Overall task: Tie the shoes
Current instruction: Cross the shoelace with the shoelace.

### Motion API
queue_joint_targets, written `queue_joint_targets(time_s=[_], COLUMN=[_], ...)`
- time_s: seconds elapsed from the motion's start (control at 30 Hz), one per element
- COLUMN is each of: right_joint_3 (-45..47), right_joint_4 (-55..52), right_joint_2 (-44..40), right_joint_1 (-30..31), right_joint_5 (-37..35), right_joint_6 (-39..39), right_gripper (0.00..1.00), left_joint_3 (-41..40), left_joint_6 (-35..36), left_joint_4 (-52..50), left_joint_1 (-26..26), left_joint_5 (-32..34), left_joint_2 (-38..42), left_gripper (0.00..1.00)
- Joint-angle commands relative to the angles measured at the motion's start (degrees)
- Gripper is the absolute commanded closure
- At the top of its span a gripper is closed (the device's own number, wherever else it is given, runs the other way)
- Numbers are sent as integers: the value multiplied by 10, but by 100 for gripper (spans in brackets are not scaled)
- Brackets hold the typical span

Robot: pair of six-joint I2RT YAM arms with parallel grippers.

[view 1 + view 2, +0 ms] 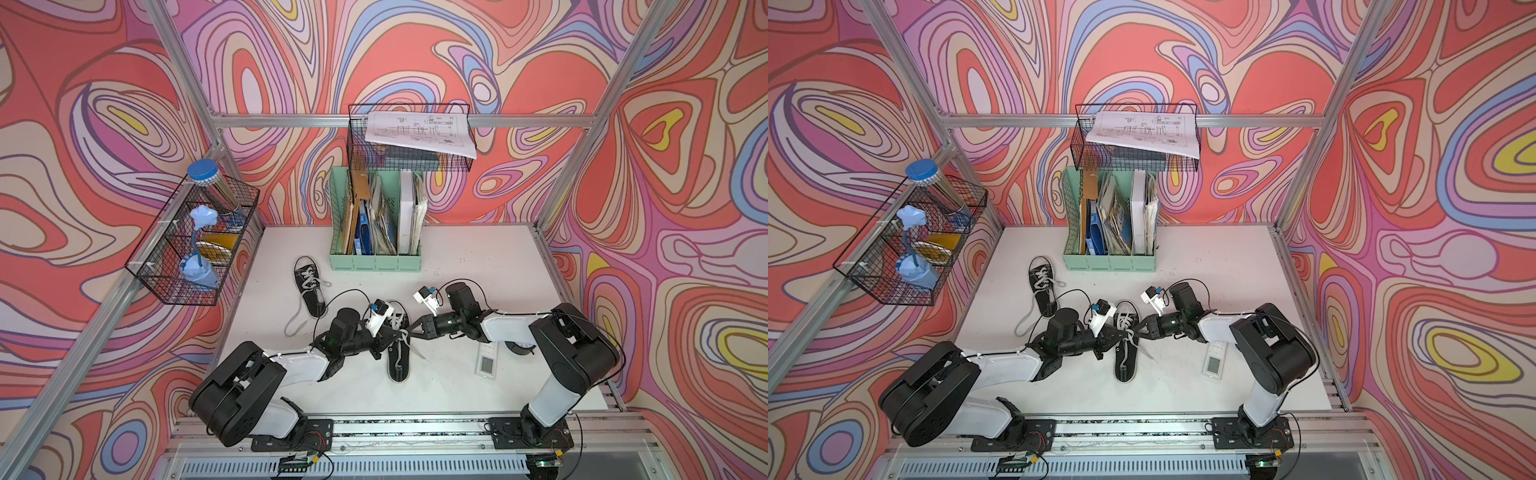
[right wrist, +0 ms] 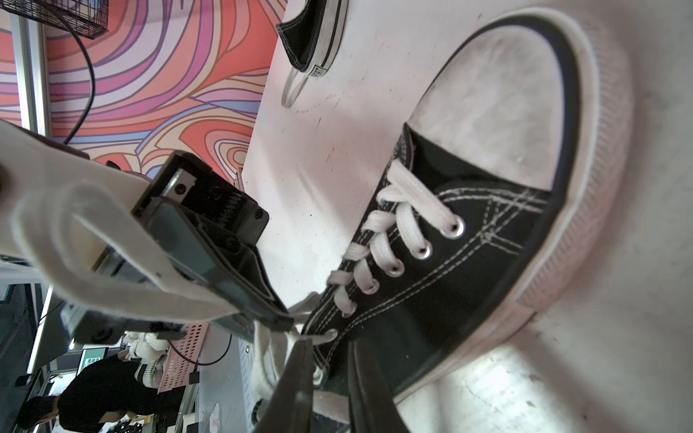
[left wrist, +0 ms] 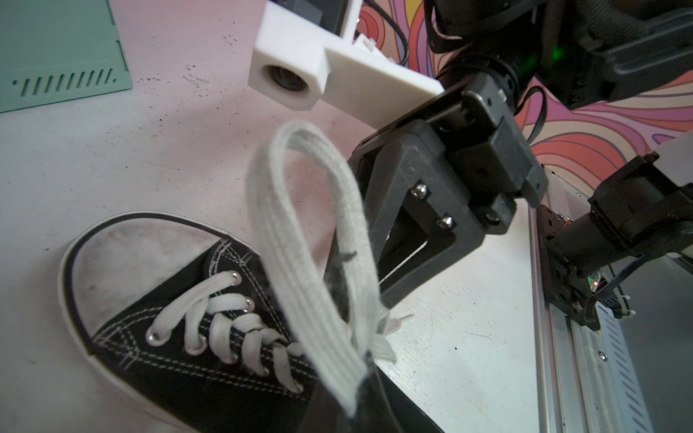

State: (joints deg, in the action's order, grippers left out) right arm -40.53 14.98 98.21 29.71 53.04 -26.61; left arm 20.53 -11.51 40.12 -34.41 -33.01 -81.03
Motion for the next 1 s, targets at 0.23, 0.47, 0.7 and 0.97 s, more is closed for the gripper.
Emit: queue_joint_targets(time_s=[0.23,0.47,0.7,0.97], right_joint_3=[-1,2,8,24], right_joint_4=[40,52,71,124], right_joint_2=[5,10,17,30], right_joint_1=[4,5,14,19], right_joint_5=[33,46,52,53], right_joint_6=[-7,-11,-19,-52], right_gripper=[79,79,80,83], left_joint_3=[-3,-3,-3,-24], left_joint_6=[11,9,-4,-51], left_joint_4=[-1,0,17,100], left_joint_1=[4,4,4,4], left_joint_5=[2,0,-11,-22], left_joint_2=[9,11,5,-10], left_gripper=[100,100,100,100])
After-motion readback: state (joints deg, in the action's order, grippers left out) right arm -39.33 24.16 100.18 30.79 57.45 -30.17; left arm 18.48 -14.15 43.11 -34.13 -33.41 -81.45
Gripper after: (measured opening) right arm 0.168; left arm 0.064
